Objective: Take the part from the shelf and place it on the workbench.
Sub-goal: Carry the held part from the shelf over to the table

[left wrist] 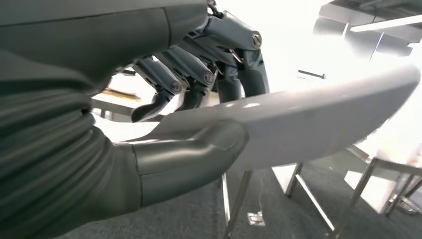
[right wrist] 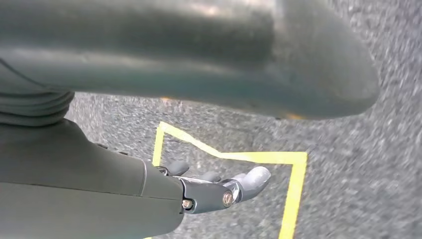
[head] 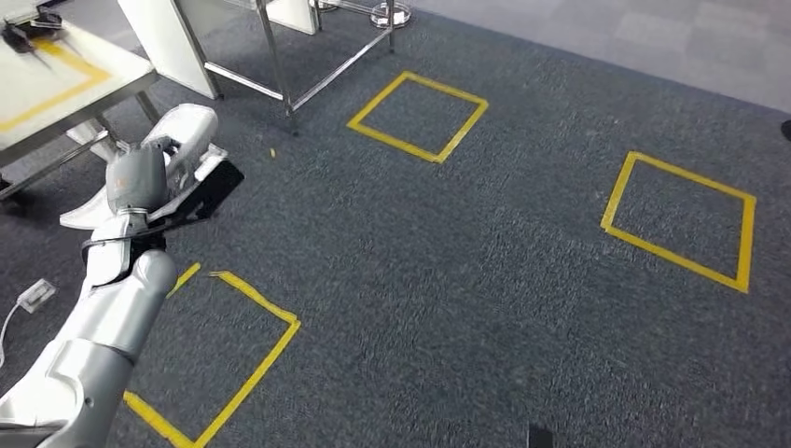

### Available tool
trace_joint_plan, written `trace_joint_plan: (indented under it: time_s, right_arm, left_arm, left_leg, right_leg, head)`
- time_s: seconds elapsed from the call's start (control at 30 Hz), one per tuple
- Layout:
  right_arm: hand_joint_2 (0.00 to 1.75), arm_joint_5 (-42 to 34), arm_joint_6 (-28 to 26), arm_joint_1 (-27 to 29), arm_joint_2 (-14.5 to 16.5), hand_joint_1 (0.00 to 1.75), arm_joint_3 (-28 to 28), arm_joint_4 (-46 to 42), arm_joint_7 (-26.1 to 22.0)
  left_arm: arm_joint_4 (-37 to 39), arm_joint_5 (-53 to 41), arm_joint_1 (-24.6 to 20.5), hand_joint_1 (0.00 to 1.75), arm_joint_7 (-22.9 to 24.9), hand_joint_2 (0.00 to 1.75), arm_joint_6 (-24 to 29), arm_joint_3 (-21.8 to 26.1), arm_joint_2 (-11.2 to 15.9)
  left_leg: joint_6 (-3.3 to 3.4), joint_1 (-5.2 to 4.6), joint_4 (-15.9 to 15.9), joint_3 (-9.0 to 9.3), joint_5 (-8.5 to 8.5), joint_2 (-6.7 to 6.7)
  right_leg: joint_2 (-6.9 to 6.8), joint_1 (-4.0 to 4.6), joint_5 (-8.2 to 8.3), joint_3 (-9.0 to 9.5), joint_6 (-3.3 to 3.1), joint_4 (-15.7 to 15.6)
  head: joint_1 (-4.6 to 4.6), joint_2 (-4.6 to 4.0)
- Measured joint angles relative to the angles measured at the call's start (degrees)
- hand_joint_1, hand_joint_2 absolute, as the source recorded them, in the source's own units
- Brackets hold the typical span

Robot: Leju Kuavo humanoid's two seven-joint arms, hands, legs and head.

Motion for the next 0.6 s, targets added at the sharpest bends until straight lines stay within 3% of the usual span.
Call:
trace_joint_plan:
  time_s: [0.07, 0.1, 0.13, 0.2, 0.23, 0.3, 0.33, 0.4, 0.43, 0.47, 0.53, 0.6]
  right_arm:
    - [0.0, 0.0, 0.0, 0.0, 0.0, 0.0, -0.1, 0.0, 0.0]
    - [0.0, 0.0, 0.1, 0.1, 0.0, 0.0, -0.1, 0.0, 0.0]
    - [0.0, 0.0, 0.1, 0.1, 0.0, 0.0, -0.1, 0.0, 0.0]
    - [0.0, 0.0, 0.1, 0.1, 0.0, 0.0, -0.1, 0.0, 0.0]
    - [0.0, 0.0, 0.1, 0.1, 0.1, 0.0, -0.1, 0.0, 0.0]
    - [0.0, 0.1, 0.1, 0.0, 0.1, 0.0, -0.1, 0.0, 0.0]
    - [0.0, 0.2, 0.1, 0.0, 0.1, 0.0, -0.1, 0.0, 0.0]
    - [0.0, 0.3, 0.1, -0.1, 0.1, 0.0, -0.2, 0.0, 0.0]
    - [0.0, 0.4, 0.1, -0.1, 0.1, 0.0, -0.2, 0.0, 0.0]
    - [0.0, 0.4, 0.1, -0.1, 0.1, 0.0, -0.2, 0.0, 0.0]
    - [0.0, 0.5, 0.1, -0.1, 0.1, 0.0, -0.2, 0.0, 0.0]
    - [0.0, 0.5, 0.1, 0.0, 0.1, 0.0, -0.2, 0.0, 0.0]
  left_arm:
    - [0.1, -0.3, 0.1, 1.75, 0.2, 1.75, 0.0, 0.0, 0.0]
    - [0.2, -0.4, 0.2, 1.75, 0.3, 1.75, -0.1, 0.0, 0.0]
    - [0.3, -0.5, 0.4, 1.75, 0.4, 1.75, -0.1, 0.0, 0.1]
    - [0.4, -0.6, 0.4, 1.75, 0.6, 1.75, -0.1, 0.0, 0.1]
    - [0.4, -0.6, 0.3, 1.75, 0.7, 1.75, -0.1, 0.0, 0.2]
    - [0.4, -0.9, 0.0, 1.75, 1.1, 1.75, -0.1, 0.0, 0.1]
    - [0.4, -1.1, -0.1, 1.75, 1.3, 1.75, 0.0, 0.0, 0.1]
    - [0.4, -1.4, -0.1, 1.75, 1.7, 1.75, 0.0, 0.0, 0.1]
    - [0.4, -1.5, -0.2, 1.75, 1.9, 1.75, 0.0, 0.0, 0.1]
    - [0.4, -1.5, -0.4, 1.75, 2.0, 1.75, 0.0, 0.0, 0.0]
    - [0.4, -1.6, -0.5, 1.75, 2.3, 1.75, 0.0, 0.0, -0.3]
    - [0.4, -1.7, -0.3, 1.75, 2.5, 1.75, -0.1, 0.0, -0.5]
  left_leg:
    - [-0.16, 0.01, 6.7, -4.47, -2.07, 1.54]
    - [-0.17, 0.01, 8.2, -5.89, -1.98, 1.79]
    - [-0.08, 0.01, 7.7, -6.29, -0.68, 1.99]
    - [0.48, -0.14, 1.1, -4.21, 4.52, 3.29]
    - [0.79, -0.5, -2.6, -2.89, 6.4, 4.87]
    - [1.67, -1.14, -7.0, -1.25, 7.73, 7.27]
    - [2.02, -1.3, -7.5, -1.13, 7.3, 7.38]
    - [2.67, -0.94, -7.7, -0.67, 7.47, 5.68]
    - [2.9, -0.73, -7.8, -0.37, 7.41, 4.88]
    - [3.12, -0.52, -7.9, -0.07, 7.34, 4.03]
    - [3.4, -0.31, -7.9, 0.21, 7.04, 2.26]
    - [3.39, -0.24, -7.8, 0.55, 6.62, 0.4]
  right_leg:
    - [-1.41, 0.14, -0.83, 0.78, -0.2, 0.0]
    - [-2.11, 0.17, -1.3, 1.29, -0.22, 0.0]
    - [-2.79, 0.18, -1.81, 1.92, -0.22, 0.0]
    - [-4.05, 0.25, -2.9, 3.37, -0.12, 0.0]
    - [-4.69, 0.35, -3.45, 4.02, 0.04, 0.0]
    - [-5.99, 0.77, -4.36, 4.8, 0.57, 0.1]
    - [-6.54, 0.99, -4.6, 5.09, 0.86, 0.2]
    - [-6.75, 1.06, -4.93, 5.23, 1.35, 1.2]
    - [-5.68, 0.89, -5.15, 4.53, 1.62, 2.8]
    - [-4.29, 0.7, -5.74, 3.1, 1.92, 5.5]
    - [-1.69, 0.38, -8.16, -1.46, 2.48, 12.5]
    - [-1.11, 0.21, -10.14, -5.39, 2.74, 16.8]
  head:
    - [-0.07, 0.0]
    - [-0.08, 0.0]
    - [-0.09, 0.0]
    - [-0.1, 0.0]
    - [-0.13, 0.0]
    - [-0.23, 0.0]
    - [-0.22, 0.0]
    - [-0.08, 0.0]
    - [-0.06, 0.0]
    - [-0.01, 0.0]
    - [0.16, 0.0]
    - [0.28, 0.0]
